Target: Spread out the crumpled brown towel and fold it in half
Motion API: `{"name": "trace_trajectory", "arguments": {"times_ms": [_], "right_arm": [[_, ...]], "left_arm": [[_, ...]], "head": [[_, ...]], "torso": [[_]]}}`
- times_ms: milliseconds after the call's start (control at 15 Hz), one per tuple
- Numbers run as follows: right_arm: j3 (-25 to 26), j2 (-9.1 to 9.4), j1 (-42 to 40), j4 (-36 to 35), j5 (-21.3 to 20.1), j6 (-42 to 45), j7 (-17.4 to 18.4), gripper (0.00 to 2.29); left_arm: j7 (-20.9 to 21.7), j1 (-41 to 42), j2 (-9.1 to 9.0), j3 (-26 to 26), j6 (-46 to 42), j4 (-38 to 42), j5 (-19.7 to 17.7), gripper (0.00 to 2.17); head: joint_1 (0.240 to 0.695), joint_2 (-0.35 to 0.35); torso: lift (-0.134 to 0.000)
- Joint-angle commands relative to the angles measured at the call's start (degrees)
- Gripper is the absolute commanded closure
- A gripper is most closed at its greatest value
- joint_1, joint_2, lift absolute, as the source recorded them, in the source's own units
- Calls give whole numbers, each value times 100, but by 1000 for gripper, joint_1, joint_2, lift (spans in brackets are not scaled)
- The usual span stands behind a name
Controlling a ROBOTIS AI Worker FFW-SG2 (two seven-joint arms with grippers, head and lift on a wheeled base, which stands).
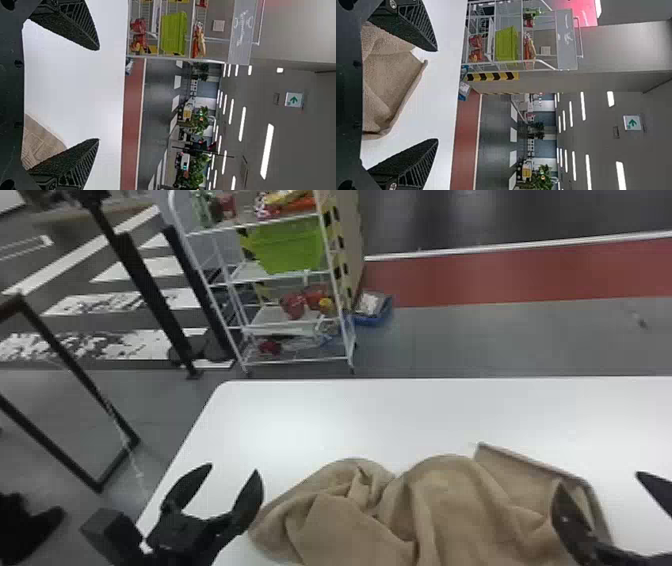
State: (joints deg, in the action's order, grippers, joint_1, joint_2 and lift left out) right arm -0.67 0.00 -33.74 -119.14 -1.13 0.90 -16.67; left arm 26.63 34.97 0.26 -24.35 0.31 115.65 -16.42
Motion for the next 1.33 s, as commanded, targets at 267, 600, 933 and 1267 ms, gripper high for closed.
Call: {"name": "trace_trajectory", "arguments": {"times_ms": [267, 600, 933, 1267], "right_arm": [[1218, 5, -168, -628, -160, -262, -1839, 76], [2387, -325, 403, -813, -1091, -509, -4256, 87], [2493, -967, 781, -760, -2374, -87, -5636, 147], [1763, -1389, 896, -541, -3702, -192, -6165, 191]], "left_arm": [[35, 45, -41, -105, 0, -95, -19, 56], [79, 36, -41, -105, 18, -104, -19, 56], [79, 36, -41, -43, 35, -95, -10, 56], [132, 45, -41, -43, 35, -104, -10, 56]], "head": [[695, 278], [695, 242], [695, 160], [695, 165]], "torso": [[-122], [-122], [-122], [-122]]}}
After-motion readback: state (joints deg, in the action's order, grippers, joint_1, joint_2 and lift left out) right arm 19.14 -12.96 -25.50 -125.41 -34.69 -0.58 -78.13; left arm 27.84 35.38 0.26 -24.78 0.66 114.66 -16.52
